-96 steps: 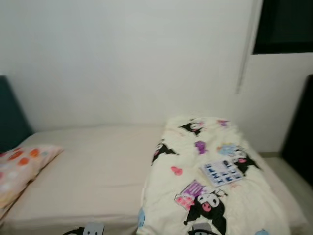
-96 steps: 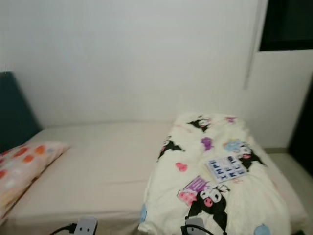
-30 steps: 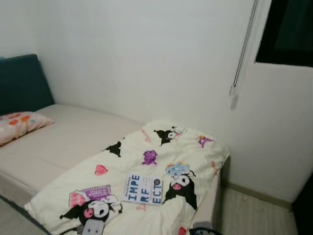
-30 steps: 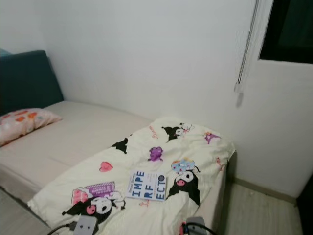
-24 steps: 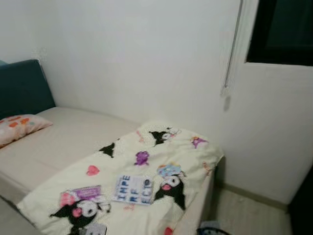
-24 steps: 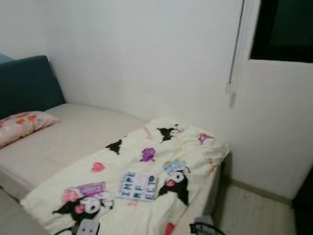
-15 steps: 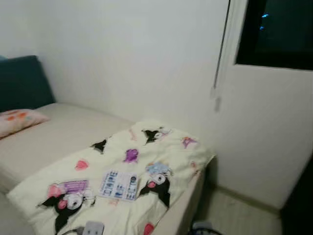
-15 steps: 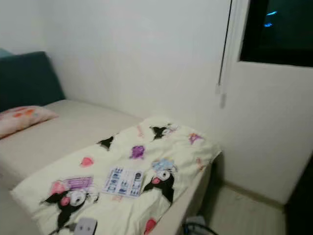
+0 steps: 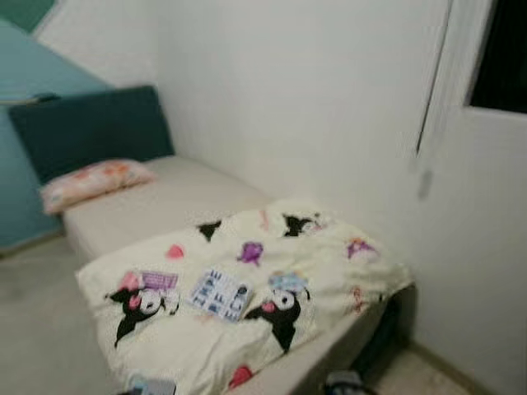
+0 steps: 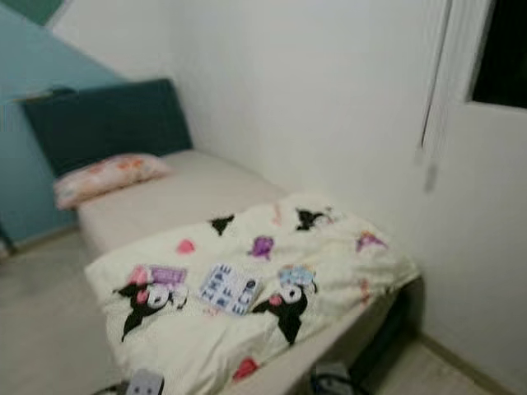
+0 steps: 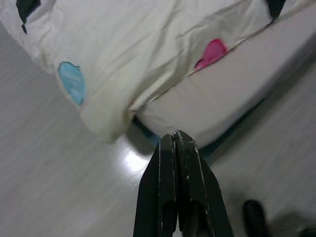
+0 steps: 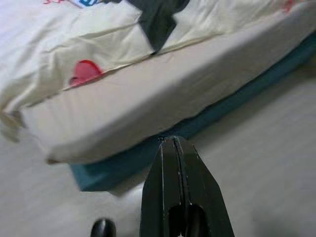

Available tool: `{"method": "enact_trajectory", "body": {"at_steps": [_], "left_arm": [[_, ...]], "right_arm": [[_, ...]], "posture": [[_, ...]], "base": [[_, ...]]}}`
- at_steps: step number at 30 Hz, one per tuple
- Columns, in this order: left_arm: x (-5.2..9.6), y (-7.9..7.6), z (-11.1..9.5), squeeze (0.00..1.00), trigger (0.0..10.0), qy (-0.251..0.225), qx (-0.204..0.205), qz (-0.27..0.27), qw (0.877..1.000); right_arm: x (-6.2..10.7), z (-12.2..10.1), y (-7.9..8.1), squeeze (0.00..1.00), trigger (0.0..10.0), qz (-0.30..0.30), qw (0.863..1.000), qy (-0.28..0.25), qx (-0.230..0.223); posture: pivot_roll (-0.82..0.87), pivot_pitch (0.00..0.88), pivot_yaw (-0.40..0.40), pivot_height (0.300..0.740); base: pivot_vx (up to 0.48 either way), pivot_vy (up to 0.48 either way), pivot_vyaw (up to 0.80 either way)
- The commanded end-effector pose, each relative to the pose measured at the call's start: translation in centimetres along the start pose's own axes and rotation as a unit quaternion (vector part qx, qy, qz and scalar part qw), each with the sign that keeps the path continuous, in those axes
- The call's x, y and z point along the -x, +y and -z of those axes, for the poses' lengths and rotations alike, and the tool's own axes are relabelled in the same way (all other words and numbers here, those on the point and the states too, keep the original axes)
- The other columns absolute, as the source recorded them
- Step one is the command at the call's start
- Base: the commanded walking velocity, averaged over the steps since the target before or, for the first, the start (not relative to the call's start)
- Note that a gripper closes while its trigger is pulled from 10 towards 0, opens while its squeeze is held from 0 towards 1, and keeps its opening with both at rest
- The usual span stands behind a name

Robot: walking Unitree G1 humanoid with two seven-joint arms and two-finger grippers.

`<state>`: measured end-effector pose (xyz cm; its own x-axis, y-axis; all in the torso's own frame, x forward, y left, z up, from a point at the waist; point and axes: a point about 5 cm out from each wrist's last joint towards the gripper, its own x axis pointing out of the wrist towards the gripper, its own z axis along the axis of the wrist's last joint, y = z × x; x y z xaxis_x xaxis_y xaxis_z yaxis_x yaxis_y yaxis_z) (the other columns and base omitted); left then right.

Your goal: Clean up the room

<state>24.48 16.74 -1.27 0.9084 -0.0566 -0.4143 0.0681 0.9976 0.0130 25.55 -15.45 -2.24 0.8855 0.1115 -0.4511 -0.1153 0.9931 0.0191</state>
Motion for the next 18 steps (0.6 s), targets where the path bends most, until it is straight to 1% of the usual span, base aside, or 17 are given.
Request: {"method": "enact_trajectory", "body": {"at_steps": [1,8,18], "left_arm": [[0.17,0.48,0.44,0.00,10.0,0.010,-0.003,-0.009,1.000],[0.26,0.88,0.53,0.00,10.0,0.010,0.006,-0.017,1.000],[0.26,1.20,0.55,0.00,10.0,0.014,0.015,-0.022,1.000]], "right_arm": [[-0.07,0.12,1.03,0.00,10.0,-0.018,1.000,0.001,-0.003],[-0.04,0.09,1.62,0.00,10.0,-0.032,0.999,-0.003,-0.006],[-0.08,0.05,1.85,0.00,10.0,-0.035,0.999,-0.004,-0.010]], "posture": [[0.01,0.115,0.012,0.740],[0.01,0.115,0.013,0.740],[0.02,0.111,0.015,0.740]], "base": [[0.000,-0.356,0.59],[0.000,0.000,0.00],[0.000,0.000,0.00]]}}
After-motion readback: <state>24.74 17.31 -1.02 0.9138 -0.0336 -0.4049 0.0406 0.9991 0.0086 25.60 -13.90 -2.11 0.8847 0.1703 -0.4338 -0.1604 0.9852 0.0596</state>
